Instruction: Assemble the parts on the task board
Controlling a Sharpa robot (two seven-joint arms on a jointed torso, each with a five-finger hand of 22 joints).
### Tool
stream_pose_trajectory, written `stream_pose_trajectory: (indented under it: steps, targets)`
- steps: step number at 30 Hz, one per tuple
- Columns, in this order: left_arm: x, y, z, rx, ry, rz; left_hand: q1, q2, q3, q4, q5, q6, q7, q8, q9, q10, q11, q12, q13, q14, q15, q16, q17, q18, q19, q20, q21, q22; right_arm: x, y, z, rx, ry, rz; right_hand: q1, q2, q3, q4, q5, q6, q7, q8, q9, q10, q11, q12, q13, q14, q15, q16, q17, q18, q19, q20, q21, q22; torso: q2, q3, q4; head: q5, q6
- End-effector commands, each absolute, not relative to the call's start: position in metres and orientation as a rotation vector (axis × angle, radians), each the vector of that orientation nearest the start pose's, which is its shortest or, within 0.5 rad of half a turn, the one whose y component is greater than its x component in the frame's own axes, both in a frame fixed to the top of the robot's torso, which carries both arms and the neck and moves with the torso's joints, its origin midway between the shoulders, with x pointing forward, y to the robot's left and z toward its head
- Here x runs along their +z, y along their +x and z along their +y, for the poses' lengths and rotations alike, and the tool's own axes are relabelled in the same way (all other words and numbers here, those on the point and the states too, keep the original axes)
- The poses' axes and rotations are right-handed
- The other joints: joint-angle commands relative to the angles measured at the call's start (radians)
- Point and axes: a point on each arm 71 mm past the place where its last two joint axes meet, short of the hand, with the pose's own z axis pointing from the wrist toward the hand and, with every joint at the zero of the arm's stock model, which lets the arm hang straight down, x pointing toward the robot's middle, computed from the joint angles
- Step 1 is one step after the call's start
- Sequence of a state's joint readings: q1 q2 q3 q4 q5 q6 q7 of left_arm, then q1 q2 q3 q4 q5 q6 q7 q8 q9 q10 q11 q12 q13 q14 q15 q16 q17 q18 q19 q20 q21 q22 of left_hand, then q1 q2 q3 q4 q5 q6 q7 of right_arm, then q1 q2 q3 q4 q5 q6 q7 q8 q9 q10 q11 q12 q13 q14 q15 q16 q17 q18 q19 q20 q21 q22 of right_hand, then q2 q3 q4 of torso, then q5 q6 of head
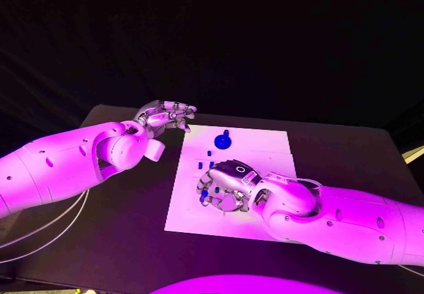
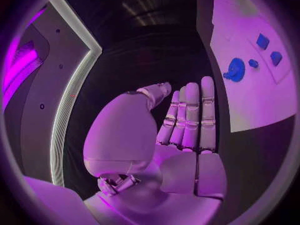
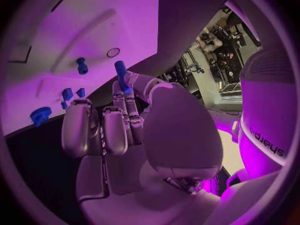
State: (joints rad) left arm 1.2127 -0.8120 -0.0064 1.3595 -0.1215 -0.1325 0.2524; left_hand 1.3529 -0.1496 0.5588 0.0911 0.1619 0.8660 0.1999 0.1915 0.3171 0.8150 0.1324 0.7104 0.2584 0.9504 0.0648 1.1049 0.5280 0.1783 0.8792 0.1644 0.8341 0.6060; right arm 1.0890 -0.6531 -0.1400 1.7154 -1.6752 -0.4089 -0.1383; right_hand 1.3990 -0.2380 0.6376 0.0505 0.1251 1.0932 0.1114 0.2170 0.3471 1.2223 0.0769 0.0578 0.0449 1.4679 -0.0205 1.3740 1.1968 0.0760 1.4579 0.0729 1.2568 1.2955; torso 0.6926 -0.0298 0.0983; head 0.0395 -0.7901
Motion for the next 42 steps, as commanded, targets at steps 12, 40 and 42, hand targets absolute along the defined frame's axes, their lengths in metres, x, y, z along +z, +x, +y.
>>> stream_pose_trajectory:
  steps: [12, 40, 42]
  targets:
    - [-0.177, 0.521, 0.232, -1.503, -1.031, 1.572, -0.002, 0.019, -0.019, 0.011, -0.005, -0.018, 0.003, 0.006, -0.009, -0.001, 0.003, -0.009, -0.013, 0.004, 0.003, -0.013, -0.010, 0.006, 0.019, 0.000, -0.020, -0.011, -0.241, 0.382, -0.060, 0.936, -0.480, 1.639, -0.013, 0.050, 0.055, -0.027, 0.013, 0.015, 0.006, 0.046, 0.032, 0.107, -0.031, 0.029, 0.036, 0.035, -0.012, 0.010, 0.007, -0.020, 0.042, -0.006, 0.014, 0.162, 0.000, 0.0006, -0.0005, 0.007, -0.007]
    - [-0.177, 0.521, 0.235, -1.496, -1.035, 1.570, -0.002, 0.019, -0.019, 0.011, -0.005, -0.018, 0.003, 0.006, -0.009, -0.001, 0.003, -0.009, -0.013, 0.004, 0.003, -0.013, -0.010, 0.006, 0.019, 0.000, -0.020, -0.011, -0.245, 0.380, -0.050, 0.900, -0.525, 1.658, -0.037, 0.045, 0.048, -0.033, 0.010, 0.008, 0.009, 0.051, 0.043, 0.104, -0.027, 0.017, 0.035, 0.032, -0.009, 0.007, 0.001, -0.019, 0.039, -0.005, 0.007, 0.162, 0.000, -0.0018, 0.0007, 0.002, -0.006]
    - [-0.177, 0.521, 0.235, -1.496, -1.035, 1.571, -0.002, 0.019, -0.019, 0.011, -0.005, -0.018, 0.003, 0.006, -0.009, -0.001, 0.003, -0.009, -0.013, 0.004, 0.003, -0.013, -0.010, 0.006, 0.019, 0.000, -0.020, -0.011, -0.246, 0.379, -0.049, 0.902, -0.528, 1.661, -0.045, 0.043, 0.042, -0.034, 0.009, 0.006, 0.009, 0.053, 0.046, 0.104, -0.027, 0.013, 0.036, 0.032, -0.009, 0.007, 0.001, -0.019, 0.038, -0.004, 0.006, 0.162, -0.001, -0.0018, 0.0006, 0.003, -0.007]
